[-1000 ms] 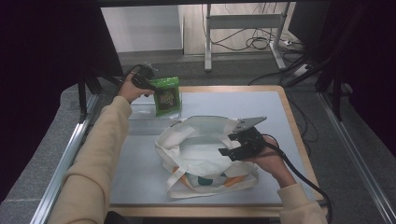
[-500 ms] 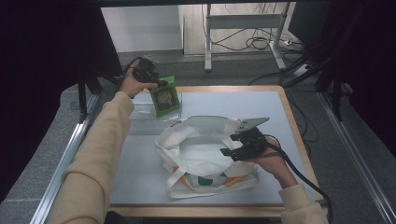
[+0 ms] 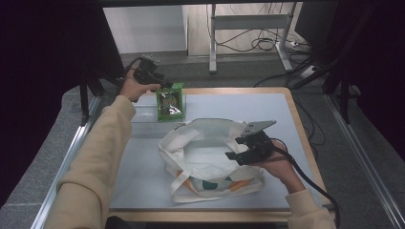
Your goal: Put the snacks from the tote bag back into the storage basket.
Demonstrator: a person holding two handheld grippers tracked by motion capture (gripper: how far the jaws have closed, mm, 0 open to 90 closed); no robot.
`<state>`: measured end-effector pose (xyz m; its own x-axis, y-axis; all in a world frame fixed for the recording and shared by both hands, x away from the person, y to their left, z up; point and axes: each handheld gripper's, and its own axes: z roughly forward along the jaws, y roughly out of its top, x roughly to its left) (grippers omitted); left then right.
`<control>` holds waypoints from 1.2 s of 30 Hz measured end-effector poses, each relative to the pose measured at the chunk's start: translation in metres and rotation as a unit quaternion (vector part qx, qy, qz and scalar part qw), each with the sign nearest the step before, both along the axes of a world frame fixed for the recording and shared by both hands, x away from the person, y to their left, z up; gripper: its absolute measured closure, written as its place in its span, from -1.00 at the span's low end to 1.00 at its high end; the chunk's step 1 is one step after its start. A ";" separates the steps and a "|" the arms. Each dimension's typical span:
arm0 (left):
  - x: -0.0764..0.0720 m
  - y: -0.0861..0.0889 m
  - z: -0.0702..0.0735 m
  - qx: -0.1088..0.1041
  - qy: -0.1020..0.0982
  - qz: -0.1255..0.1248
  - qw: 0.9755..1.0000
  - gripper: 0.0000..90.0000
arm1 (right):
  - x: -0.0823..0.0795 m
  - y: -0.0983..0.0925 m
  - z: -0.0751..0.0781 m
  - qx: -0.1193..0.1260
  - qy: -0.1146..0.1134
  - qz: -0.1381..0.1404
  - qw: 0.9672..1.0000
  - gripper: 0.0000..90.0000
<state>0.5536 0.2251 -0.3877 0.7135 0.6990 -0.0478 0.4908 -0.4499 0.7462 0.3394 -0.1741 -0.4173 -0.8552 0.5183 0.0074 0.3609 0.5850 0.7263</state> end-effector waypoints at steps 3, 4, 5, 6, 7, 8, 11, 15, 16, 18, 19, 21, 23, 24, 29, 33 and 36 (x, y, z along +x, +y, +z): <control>-0.007 -0.002 0.002 -0.004 0.000 -0.005 1.000 -0.24 | -0.001 -0.001 0.002 0.002 -0.001 -0.002 1.000 -0.28; -0.010 -0.002 0.003 -0.003 0.001 -0.008 1.000 -0.24 | -0.001 -0.001 0.002 0.002 -0.001 -0.002 1.000 -0.28; -0.012 -0.002 0.003 -0.004 0.001 -0.007 1.000 -0.24 | -0.001 -0.001 0.003 0.002 -0.002 -0.002 1.000 -0.28; -0.015 -0.001 0.004 -0.004 0.001 -0.008 1.000 -0.24 | 0.000 -0.001 0.003 0.003 -0.003 -0.001 1.000 -0.28; -0.017 0.000 0.005 -0.004 0.002 -0.009 1.000 -0.24 | 0.000 -0.001 0.003 0.002 -0.004 0.000 1.000 -0.28; -0.019 0.001 0.005 -0.007 0.002 -0.009 1.000 -0.24 | 0.000 -0.001 0.003 0.002 -0.004 0.000 1.000 -0.28; -0.027 0.005 0.006 -0.005 0.002 -0.009 1.000 -0.24 | 0.000 0.001 0.004 0.001 -0.003 0.002 1.000 -0.28; -0.039 0.009 0.006 -0.006 0.004 -0.007 1.000 -0.24 | 0.000 0.003 0.004 -0.002 -0.002 0.005 1.000 -0.28; -0.042 0.010 0.006 -0.001 0.003 -0.009 1.000 -0.24 | 0.000 0.003 0.004 -0.003 -0.002 0.006 1.000 -0.28; -0.049 0.010 0.006 -0.005 0.003 -0.009 1.000 -0.24 | -0.001 0.003 0.006 -0.001 -0.001 0.007 1.000 -0.28; -0.053 0.011 0.007 -0.003 0.002 -0.013 1.000 -0.24 | -0.001 0.002 0.007 0.001 -0.002 0.008 1.000 -0.29; -0.062 0.011 0.008 -0.007 0.000 -0.018 1.000 -0.24 | -0.001 0.001 0.008 0.000 -0.003 0.007 1.000 -0.29; -0.071 0.010 0.010 -0.005 -0.005 -0.026 1.000 -0.25 | -0.001 -0.001 0.009 0.002 -0.003 0.005 1.000 -0.29; -0.075 0.010 0.011 -0.005 -0.006 -0.029 1.000 -0.25 | -0.002 -0.002 0.010 0.002 -0.004 0.005 1.000 -0.29; -0.101 0.008 0.017 -0.016 -0.016 -0.043 0.999 -0.25 | -0.006 -0.007 0.013 0.008 -0.009 0.006 1.000 -0.29; -0.124 0.004 0.018 -0.024 -0.017 -0.054 0.998 -0.25 | -0.011 -0.015 0.015 0.015 -0.011 0.003 1.000 -0.29; -0.141 0.004 0.018 -0.038 -0.015 -0.060 0.997 -0.26 | -0.014 -0.022 0.016 0.017 -0.012 -0.001 1.000 -0.29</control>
